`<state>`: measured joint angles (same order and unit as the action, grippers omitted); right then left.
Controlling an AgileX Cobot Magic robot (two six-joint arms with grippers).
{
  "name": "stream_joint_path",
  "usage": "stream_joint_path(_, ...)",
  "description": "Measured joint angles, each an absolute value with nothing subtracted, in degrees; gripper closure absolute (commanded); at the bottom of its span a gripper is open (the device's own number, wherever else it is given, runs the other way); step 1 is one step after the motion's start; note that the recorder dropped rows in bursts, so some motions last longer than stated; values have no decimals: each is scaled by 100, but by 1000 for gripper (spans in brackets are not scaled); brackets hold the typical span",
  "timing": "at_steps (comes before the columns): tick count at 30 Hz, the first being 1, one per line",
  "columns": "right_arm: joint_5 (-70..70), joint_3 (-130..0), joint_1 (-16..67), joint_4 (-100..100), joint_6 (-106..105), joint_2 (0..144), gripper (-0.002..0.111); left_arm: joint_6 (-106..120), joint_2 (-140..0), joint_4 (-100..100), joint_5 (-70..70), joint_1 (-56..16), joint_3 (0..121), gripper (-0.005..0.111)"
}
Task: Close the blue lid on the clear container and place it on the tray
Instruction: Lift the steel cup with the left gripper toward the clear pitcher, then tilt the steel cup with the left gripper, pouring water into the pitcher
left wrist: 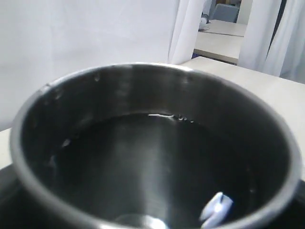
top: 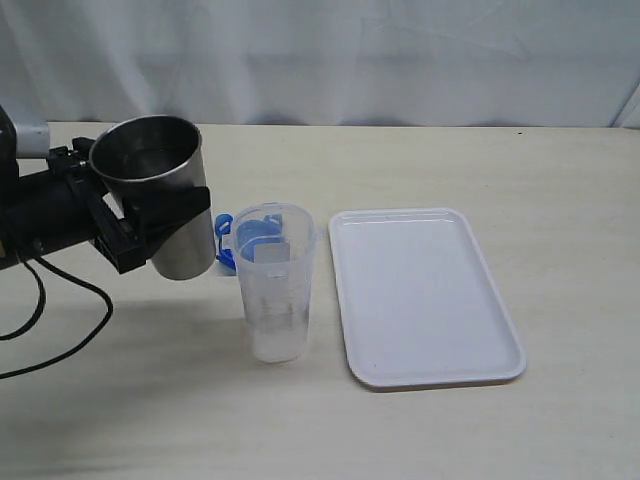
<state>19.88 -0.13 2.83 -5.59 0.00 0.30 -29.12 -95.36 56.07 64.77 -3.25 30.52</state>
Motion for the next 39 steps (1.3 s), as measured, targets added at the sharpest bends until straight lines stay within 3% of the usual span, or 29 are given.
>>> stream_joint_path(13,1988,-13,283,-559,0,30,104,-2992,-9534,5670,6432,-1058,3571,107)
stream_joint_path(39,1988,-13,283,-559,0,30,104,-1441,-9534,5580,5442,-1059,3571,107)
